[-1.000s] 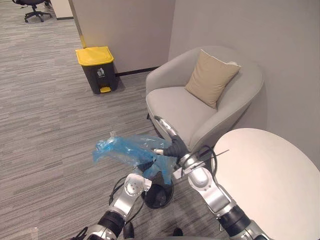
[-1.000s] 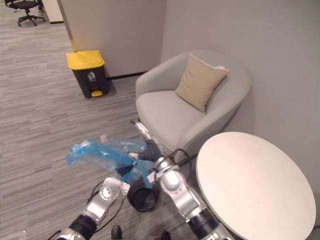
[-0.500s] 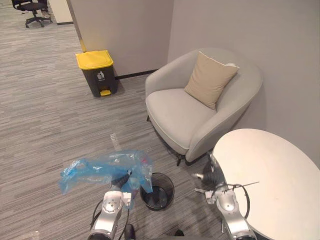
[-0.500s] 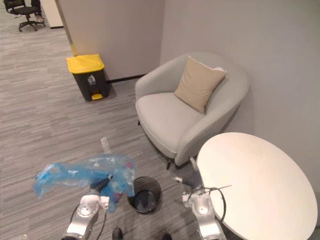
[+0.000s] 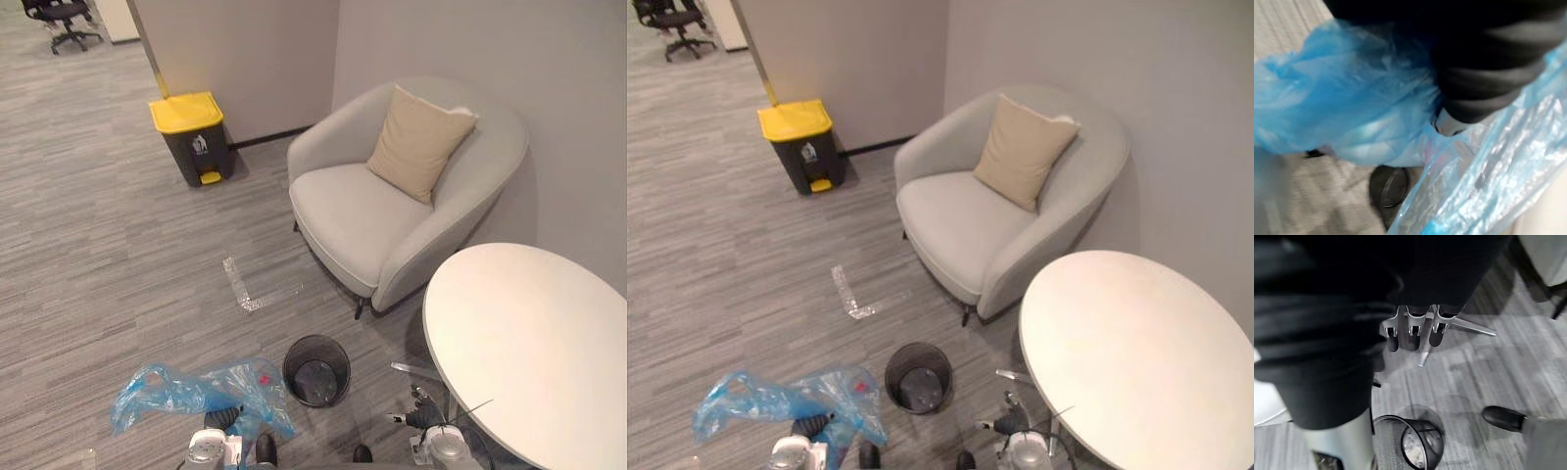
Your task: Gather rubbish on tea table into small bin, then transfer packed bag to large trash can.
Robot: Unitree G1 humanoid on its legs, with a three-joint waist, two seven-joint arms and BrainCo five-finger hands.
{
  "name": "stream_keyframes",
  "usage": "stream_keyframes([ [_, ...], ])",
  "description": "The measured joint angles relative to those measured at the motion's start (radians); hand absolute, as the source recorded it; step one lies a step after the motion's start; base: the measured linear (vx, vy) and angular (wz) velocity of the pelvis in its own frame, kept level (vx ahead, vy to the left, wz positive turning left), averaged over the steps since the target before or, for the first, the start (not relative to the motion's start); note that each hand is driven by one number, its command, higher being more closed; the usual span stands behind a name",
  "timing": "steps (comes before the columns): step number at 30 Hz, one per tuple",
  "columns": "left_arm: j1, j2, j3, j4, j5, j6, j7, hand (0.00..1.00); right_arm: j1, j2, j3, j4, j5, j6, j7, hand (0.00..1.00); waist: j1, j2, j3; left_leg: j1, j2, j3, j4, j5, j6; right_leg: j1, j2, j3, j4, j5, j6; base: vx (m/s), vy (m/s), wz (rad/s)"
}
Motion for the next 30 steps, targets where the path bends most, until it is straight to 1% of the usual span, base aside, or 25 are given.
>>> stream_keyframes([
  [2,-0.021,0.001,0.001,0.004,0.000,0.000,0.000,1.00,-0.025,0.002,-0.013,0.004,0.018,0.001,-0.010,0.00,0.002,-0.006,0.036,-0.013,-0.003,0.016,0.017,0.000,0.005,-0.034,-0.007,0.011,0.044,-0.006,0.008,-0.01,0.032,-0.19],
  [4,-0.056,0.002,0.000,0.009,-0.002,0.000,-0.001,1.00,-0.047,0.003,-0.014,0.003,0.020,0.003,-0.023,0.00,-0.002,-0.017,0.061,-0.077,-0.011,0.017,0.113,-0.035,0.027,-0.095,-0.029,0.011,0.132,-0.030,0.013,-0.06,0.037,0.01],
  [5,-0.058,0.002,0.000,0.009,-0.002,0.000,-0.001,1.00,-0.047,0.003,-0.014,0.003,0.020,0.003,-0.024,0.00,-0.002,-0.018,0.062,-0.081,-0.011,0.017,0.121,-0.038,0.029,-0.098,-0.031,0.010,0.138,-0.030,0.013,-0.07,0.047,0.17],
  [6,-0.082,0.001,-0.001,-0.002,-0.004,0.000,0.000,1.00,-0.041,0.004,-0.011,0.003,0.025,0.006,-0.028,0.00,-0.002,-0.016,0.073,-0.117,-0.012,0.010,0.208,-0.078,0.042,-0.106,-0.045,0.004,0.179,-0.037,0.024,-0.07,0.056,0.21],
  [7,-0.082,0.001,0.000,-0.022,-0.012,-0.001,0.000,1.00,-0.038,0.007,-0.009,0.001,0.026,0.006,-0.029,0.00,-0.002,-0.015,0.073,-0.132,-0.003,0.007,0.234,-0.089,0.053,-0.099,-0.050,0.004,0.187,-0.054,0.041,-0.08,0.054,0.33],
  [8,-0.084,0.000,0.003,-0.036,-0.020,-0.003,0.000,1.00,-0.040,0.012,-0.009,-0.003,0.027,0.006,-0.030,0.00,-0.001,-0.015,0.077,-0.148,-0.003,0.001,0.252,-0.093,0.059,-0.118,-0.059,0.006,0.274,-0.108,0.035,-0.10,0.023,0.52],
  [9,-0.084,0.001,0.004,-0.047,-0.021,-0.004,0.001,1.00,-0.028,0.025,-0.010,-0.006,0.028,0.007,-0.031,0.00,-0.001,-0.014,0.078,-0.166,-0.005,-0.029,0.285,-0.095,0.061,-0.134,-0.061,-0.001,0.449,-0.187,0.041,-0.08,-0.035,0.66],
  [10,-0.080,0.003,0.005,-0.058,-0.022,-0.003,0.002,1.00,-0.023,0.034,-0.008,-0.006,0.028,0.006,-0.031,0.00,0.006,-0.012,0.080,-0.185,-0.006,-0.048,0.305,-0.094,0.060,-0.121,-0.056,-0.006,0.525,-0.232,0.047,-0.11,-0.095,0.65],
  [11,-0.075,0.005,0.005,-0.069,-0.025,-0.002,0.003,1.00,-0.023,0.039,-0.008,-0.010,0.028,0.006,-0.031,0.00,0.016,-0.023,0.078,-0.202,-0.007,-0.052,0.324,-0.092,0.057,-0.096,-0.049,-0.006,0.526,-0.255,0.039,-0.10,-0.119,0.33],
  [12,-0.070,0.000,0.015,-0.083,-0.031,-0.003,0.003,1.00,-0.028,0.040,-0.008,-0.017,0.032,0.006,-0.032,0.00,0.036,-0.030,0.079,-0.225,-0.008,-0.053,0.333,-0.083,0.046,-0.069,-0.041,-0.005,0.446,-0.293,0.021,-0.24,-0.160,0.10],
  [13,-0.066,-0.013,0.029,-0.079,-0.039,-0.002,0.003,1.00,-0.046,0.031,-0.010,-0.030,0.039,0.004,-0.038,0.00,0.050,-0.012,0.088,-0.244,0.003,-0.058,0.323,-0.061,0.043,-0.059,-0.022,-0.008,0.376,-0.306,-0.018,-0.25,-0.117,0.04],
  [15,-0.060,-0.048,0.028,-0.079,-0.041,-0.002,0.003,1.00,-0.058,0.022,-0.017,-0.050,0.053,0.003,-0.055,0.00,0.056,0.041,0.098,-0.249,0.034,-0.071,0.270,-0.026,0.033,-0.056,0.019,-0.048,0.320,-0.258,-0.034,-0.25,-0.084,0.25],
  [16,-0.052,-0.064,0.016,-0.079,-0.041,-0.002,0.002,1.00,-0.054,0.023,-0.020,-0.061,0.057,0.000,-0.066,0.00,0.056,0.055,0.099,-0.245,0.047,-0.069,0.226,-0.023,0.027,-0.051,0.033,-0.077,0.302,-0.241,-0.043,-0.24,-0.102,0.61],
  [17,-0.048,-0.071,0.001,-0.079,-0.041,-0.002,0.002,1.00,-0.044,0.027,-0.020,-0.061,0.057,0.000,-0.069,0.00,0.057,0.060,0.099,-0.244,0.055,-0.065,0.193,-0.027,0.021,-0.052,0.041,-0.101,0.300,-0.232,-0.055,-0.25,-0.141,0.85],
  [18,-0.045,-0.076,-0.009,-0.079,-0.042,-0.001,0.002,1.00,-0.037,0.029,-0.021,-0.062,0.057,0.000,-0.071,0.00,0.055,0.066,0.103,-0.244,0.063,-0.056,0.168,-0.046,-0.002,-0.050,0.041,-0.140,0.290,-0.216,-0.067,-0.20,-0.099,0.77],
  [19,-0.049,-0.082,-0.010,-0.080,-0.042,-0.001,0.002,1.00,-0.033,0.030,-0.022,-0.062,0.057,0.001,-0.073,0.00,0.051,0.059,0.105,-0.245,0.068,-0.038,0.154,-0.056,-0.016,-0.051,0.033,-0.162,0.268,-0.203,-0.078,-0.21,-0.042,0.75],
  [20,-0.051,-0.089,-0.011,-0.080,-0.042,-0.001,0.002,1.00,-0.033,0.036,-0.034,-0.062,0.057,0.001,-0.076,0.00,0.054,0.044,0.113,-0.252,0.075,0.013,0.172,-0.050,-0.009,-0.045,0.015,-0.194,0.245,-0.179,-0.099,-0.14,0.010,0.61],
  [22,-0.052,-0.089,-0.020,-0.079,-0.042,-0.001,0.002,1.00,-0.030,0.047,-0.066,-0.065,0.057,0.001,-0.088,0.00,0.052,0.029,0.122,-0.264,0.067,0.034,0.342,-0.057,0.003,-0.047,-0.018,-0.233,0.243,-0.165,-0.097,-0.10,0.039,0.73],
  [23,-0.053,-0.090,-0.022,-0.079,-0.042,-0.001,0.001,1.00,-0.013,0.041,-0.076,-0.066,0.057,0.001,-0.093,0.00,0.048,0.026,0.123,-0.251,0.072,0.036,0.469,-0.130,0.025,-0.047,-0.041,-0.265,0.251,-0.161,-0.091,-0.12,0.095,0.82],
  [24,-0.055,-0.089,-0.022,-0.079,-0.041,-0.001,0.002,1.00,-0.007,0.042,-0.084,-0.066,0.057,0.001,-0.093,0.00,0.047,0.026,0.123,-0.243,0.079,0.037,0.510,-0.172,0.034,-0.047,-0.053,-0.283,0.253,-0.158,-0.086,-0.13,0.152,0.88],
  [25,-0.063,-0.087,-0.021,-0.079,-0.041,-0.001,0.002,1.00,0.008,0.045,-0.096,-0.059,0.057,0.001,-0.093,0.00,0.047,0.028,0.122,-0.224,0.100,0.041,0.556,-0.221,0.037,-0.047,-0.065,-0.305,0.249,-0.151,-0.074,-0.12,0.201,0.67],
  [26,-0.066,-0.085,-0.020,-0.078,-0.041,-0.001,0.003,1.00,0.013,0.047,-0.098,-0.055,0.057,0.002,-0.092,0.00,0.047,0.030,0.121,-0.196,0.114,0.046,0.553,-0.255,0.032,-0.046,-0.071,-0.314,0.241,-0.142,-0.055,-0.09,0.187,0.53],
  [27,-0.065,-0.084,-0.020,-0.074,-0.041,-0.001,0.003,1.00,0.013,0.044,-0.099,-0.053,0.057,0.002,-0.091,0.00,0.046,0.039,0.121,-0.177,0.111,0.043,0.513,-0.272,0.011,-0.042,-0.066,-0.317,0.232,-0.136,-0.038,-0.07,0.213,0.33],
  [28,-0.066,-0.070,-0.021,-0.058,-0.041,-0.001,0.003,1.00,0.007,0.049,-0.098,-0.038,0.057,0.003,-0.091,0.00,0.049,0.028,0.123,-0.165,0.092,0.044,0.471,-0.280,0.015,-0.040,-0.070,-0.307,0.217,-0.125,-0.019,-0.05,0.168,0.22],
  [30,-0.062,-0.031,-0.050,-0.043,-0.041,0.000,0.003,1.00,0.003,0.072,-0.096,-0.008,0.056,0.005,-0.085,0.00,0.049,0.004,0.109,-0.161,0.050,0.040,0.432,-0.271,0.029,-0.023,-0.086,-0.300,0.161,-0.099,0.010,-0.04,0.203,0.24],
])
